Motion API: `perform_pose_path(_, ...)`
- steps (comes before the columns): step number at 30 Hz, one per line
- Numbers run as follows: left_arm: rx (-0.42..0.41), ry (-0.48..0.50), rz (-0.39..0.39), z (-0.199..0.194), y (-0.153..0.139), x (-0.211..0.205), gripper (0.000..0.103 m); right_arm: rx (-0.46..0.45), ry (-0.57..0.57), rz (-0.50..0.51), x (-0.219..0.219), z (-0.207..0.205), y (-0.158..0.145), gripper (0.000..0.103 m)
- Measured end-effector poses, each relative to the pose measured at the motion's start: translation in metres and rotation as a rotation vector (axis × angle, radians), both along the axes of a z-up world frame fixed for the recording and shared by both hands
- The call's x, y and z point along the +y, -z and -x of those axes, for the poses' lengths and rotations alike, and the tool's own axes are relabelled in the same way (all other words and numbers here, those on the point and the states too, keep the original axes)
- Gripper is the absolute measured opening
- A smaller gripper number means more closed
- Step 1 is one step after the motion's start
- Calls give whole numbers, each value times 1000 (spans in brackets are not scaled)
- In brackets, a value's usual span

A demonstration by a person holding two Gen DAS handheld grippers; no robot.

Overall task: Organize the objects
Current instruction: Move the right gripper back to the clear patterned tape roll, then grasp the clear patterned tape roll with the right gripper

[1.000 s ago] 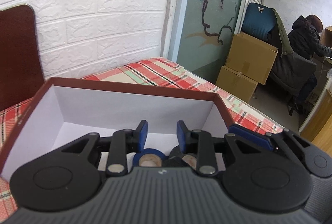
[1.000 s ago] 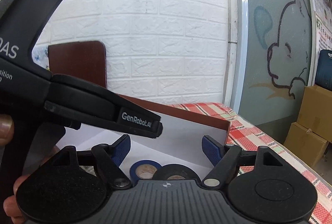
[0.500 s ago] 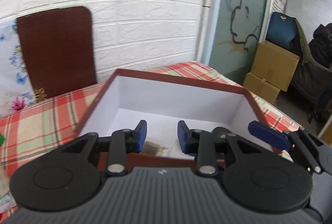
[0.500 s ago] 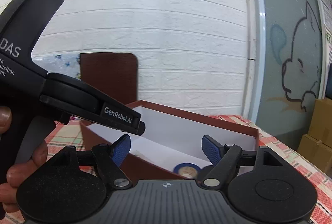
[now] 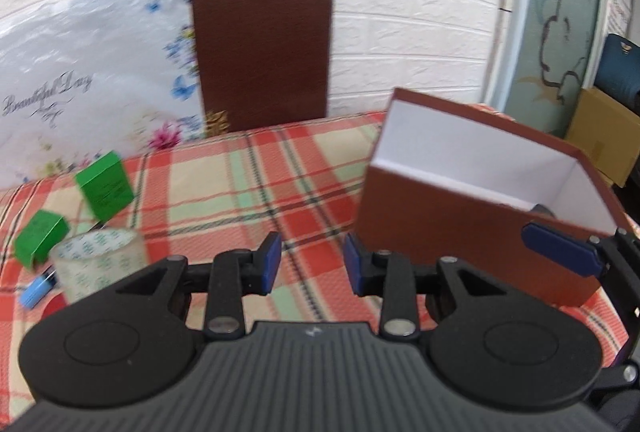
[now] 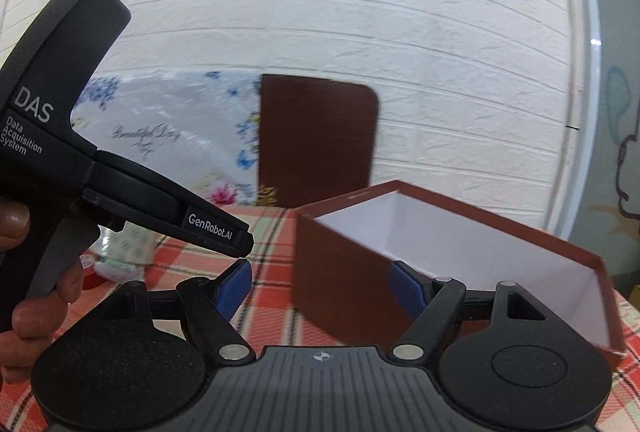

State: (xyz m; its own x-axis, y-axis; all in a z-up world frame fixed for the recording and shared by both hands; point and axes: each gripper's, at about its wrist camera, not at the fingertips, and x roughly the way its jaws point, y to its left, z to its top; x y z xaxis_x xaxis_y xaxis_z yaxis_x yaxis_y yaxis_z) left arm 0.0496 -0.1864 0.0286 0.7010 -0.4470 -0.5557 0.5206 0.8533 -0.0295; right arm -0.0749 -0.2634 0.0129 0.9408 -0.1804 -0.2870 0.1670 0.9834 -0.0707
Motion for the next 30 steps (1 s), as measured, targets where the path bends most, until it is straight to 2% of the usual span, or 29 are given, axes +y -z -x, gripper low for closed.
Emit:
perform_pose_path(9,33,-139,-18,-16,20,68,36,68,-121,1,47,-29,9,74)
perform_pose_path(14,38,-224,1,-24,25,114,36,102,-189,5,72,-51,9,74)
perform_pose_path(20,89,-344,51,-39,37,173,36,132,-280,17,104,-77,9,74)
perform_pose_path(26,124,-393,117,-48,40,205,36,163,-347,4,125,-108,10,74)
perform_pose_path(28,127,-396,135,-50,39,210,36,163,-353,-45,124,-123,6,77)
perform_pose_path(30,130,-394,161,-53,37,214,36,161,-347,-110,122,-139,2,90)
